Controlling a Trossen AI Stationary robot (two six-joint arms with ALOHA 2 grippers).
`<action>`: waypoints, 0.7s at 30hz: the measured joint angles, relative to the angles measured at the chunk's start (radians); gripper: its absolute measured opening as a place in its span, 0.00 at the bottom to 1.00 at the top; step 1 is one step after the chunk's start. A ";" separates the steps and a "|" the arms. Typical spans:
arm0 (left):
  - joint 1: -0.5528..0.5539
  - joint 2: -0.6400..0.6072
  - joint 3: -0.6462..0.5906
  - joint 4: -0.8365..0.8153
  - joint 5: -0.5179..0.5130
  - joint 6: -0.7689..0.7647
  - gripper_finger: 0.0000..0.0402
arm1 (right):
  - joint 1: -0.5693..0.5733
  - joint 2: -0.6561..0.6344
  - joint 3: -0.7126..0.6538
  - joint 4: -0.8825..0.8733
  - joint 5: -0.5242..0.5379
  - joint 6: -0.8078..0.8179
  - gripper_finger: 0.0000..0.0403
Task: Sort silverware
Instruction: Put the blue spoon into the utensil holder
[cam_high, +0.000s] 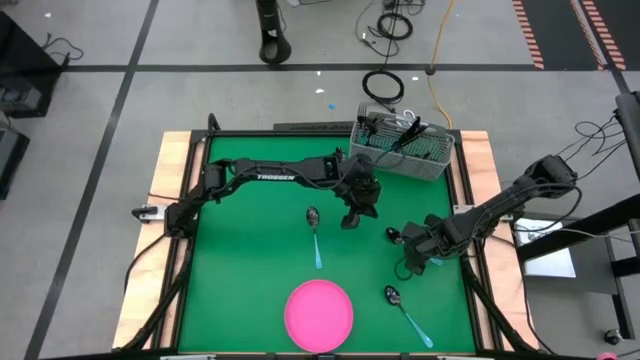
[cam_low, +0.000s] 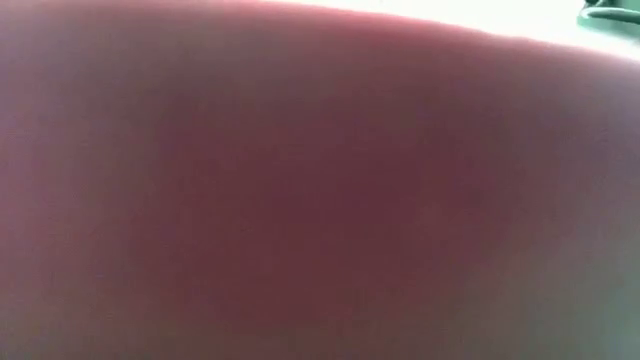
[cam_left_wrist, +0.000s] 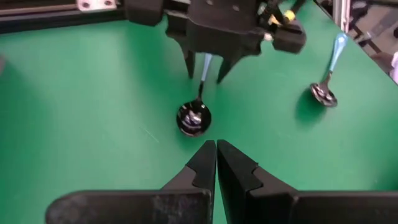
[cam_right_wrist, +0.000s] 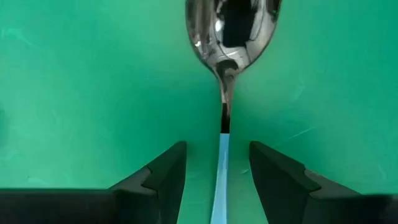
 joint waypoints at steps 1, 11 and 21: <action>0.000 0.000 0.000 0.007 0.000 -0.007 0.04 | 0.000 0.000 -0.001 -0.006 0.001 0.005 0.40; -0.004 0.000 0.000 0.032 0.011 -0.008 0.04 | -0.001 -0.003 -0.004 -0.024 0.025 -0.007 0.03; 0.121 -0.001 -0.030 0.024 0.238 -0.071 0.04 | 0.042 -0.124 -0.010 -0.016 0.088 0.015 0.00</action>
